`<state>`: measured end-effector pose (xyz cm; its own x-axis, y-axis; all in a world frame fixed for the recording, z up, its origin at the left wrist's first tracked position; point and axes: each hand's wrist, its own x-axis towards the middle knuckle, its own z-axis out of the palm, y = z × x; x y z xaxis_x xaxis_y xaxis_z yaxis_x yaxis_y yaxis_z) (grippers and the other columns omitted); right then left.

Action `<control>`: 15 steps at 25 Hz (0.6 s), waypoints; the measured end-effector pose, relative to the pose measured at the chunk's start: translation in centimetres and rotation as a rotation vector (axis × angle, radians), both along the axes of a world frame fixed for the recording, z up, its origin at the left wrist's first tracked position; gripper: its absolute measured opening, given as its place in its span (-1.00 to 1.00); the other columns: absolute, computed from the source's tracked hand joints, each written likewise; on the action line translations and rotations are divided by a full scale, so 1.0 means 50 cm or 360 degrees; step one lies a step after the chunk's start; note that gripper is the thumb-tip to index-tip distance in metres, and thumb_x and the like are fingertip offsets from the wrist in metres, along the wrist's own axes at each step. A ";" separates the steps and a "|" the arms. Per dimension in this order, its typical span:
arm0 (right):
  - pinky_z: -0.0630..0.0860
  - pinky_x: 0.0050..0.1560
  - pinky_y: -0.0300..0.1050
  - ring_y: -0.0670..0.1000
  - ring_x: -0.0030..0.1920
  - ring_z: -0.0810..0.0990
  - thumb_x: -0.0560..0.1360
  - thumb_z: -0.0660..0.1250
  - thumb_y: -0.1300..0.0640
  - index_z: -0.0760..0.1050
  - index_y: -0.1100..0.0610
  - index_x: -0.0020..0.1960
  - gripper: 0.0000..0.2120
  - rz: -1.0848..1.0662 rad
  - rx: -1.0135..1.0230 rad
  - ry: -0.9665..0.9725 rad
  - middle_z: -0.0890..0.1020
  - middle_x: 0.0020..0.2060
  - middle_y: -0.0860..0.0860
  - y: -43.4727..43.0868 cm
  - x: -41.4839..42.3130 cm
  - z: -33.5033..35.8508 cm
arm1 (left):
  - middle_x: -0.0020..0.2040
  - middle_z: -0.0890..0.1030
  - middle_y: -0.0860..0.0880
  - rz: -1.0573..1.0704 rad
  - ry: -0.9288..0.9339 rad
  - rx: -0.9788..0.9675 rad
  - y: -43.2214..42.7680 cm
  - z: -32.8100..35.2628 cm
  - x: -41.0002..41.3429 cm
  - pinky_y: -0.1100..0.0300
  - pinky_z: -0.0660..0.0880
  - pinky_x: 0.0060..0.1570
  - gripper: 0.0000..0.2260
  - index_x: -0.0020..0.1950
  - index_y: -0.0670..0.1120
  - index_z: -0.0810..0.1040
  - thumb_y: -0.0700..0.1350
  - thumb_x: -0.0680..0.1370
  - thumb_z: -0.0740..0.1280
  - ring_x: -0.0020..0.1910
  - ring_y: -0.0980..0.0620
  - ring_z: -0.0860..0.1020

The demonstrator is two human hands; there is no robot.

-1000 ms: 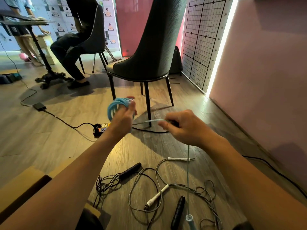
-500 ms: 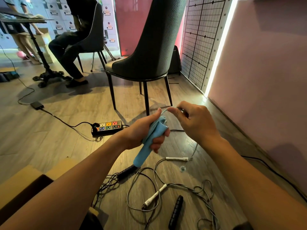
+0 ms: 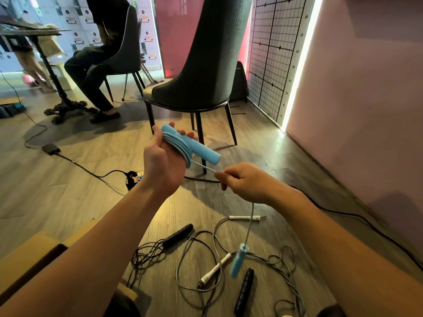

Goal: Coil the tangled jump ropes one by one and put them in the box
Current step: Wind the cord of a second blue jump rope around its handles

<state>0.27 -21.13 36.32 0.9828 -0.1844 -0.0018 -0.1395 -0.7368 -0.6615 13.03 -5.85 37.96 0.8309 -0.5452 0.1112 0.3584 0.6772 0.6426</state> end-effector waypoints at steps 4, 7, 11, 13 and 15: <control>0.39 -0.36 -0.20 -0.15 -0.49 0.37 0.59 0.20 -0.23 0.57 0.06 -0.28 -0.54 0.0095 0.0021 -0.0070 0.42 -0.55 -0.13 0.003 -0.008 0.015 | -0.15 0.55 -0.03 0.0330 -0.0176 0.0469 -0.005 -0.017 0.015 0.05 0.50 0.18 -0.75 0.19 -0.05 0.46 0.06 0.69 0.11 -0.08 0.01 0.57; 0.36 -0.39 -0.25 -0.15 -0.48 0.39 0.58 0.32 -0.07 0.60 0.09 -0.23 -0.68 0.0214 -0.0060 -0.0337 0.45 -0.52 -0.14 0.003 -0.016 0.028 | -0.07 0.53 -0.10 0.0396 -0.0951 0.1246 0.000 -0.039 0.018 0.12 0.46 0.05 -0.83 0.03 0.05 0.43 0.03 0.70 0.08 -0.07 0.01 0.51; 0.41 -0.34 -0.30 -0.14 -0.38 0.49 0.57 0.38 0.13 0.64 0.09 -0.04 -0.93 0.0099 -0.0042 -0.0748 0.54 -0.37 -0.17 -0.005 -0.022 0.041 | -0.16 0.53 -0.05 -0.0146 -0.1384 0.1698 0.004 -0.058 0.003 0.13 0.41 -0.10 -0.68 -0.06 -0.08 0.51 0.06 0.70 0.08 -0.23 0.15 0.50; 0.40 -0.34 -0.35 -0.15 -0.37 0.52 0.56 0.40 0.10 0.64 0.06 -0.02 -0.95 -0.0005 -0.0104 -0.0863 0.54 -0.38 -0.20 -0.012 -0.025 0.036 | -0.21 0.55 -0.08 -0.0472 -0.1313 0.1633 0.001 -0.054 -0.018 0.15 0.47 -0.13 -0.54 -0.04 -0.15 0.54 0.13 0.68 -0.02 -0.29 0.15 0.53; 0.36 -0.36 -0.39 -0.17 -0.38 0.51 0.54 0.42 0.04 0.62 0.02 -0.04 -0.94 -0.0139 -0.0140 -0.0923 0.51 -0.41 -0.21 -0.022 -0.026 0.030 | -0.28 0.54 -0.10 -0.0719 -0.1233 0.1522 -0.003 -0.044 -0.035 0.15 0.53 -0.19 -0.37 -0.03 -0.20 0.55 0.27 0.59 -0.09 -0.31 0.03 0.53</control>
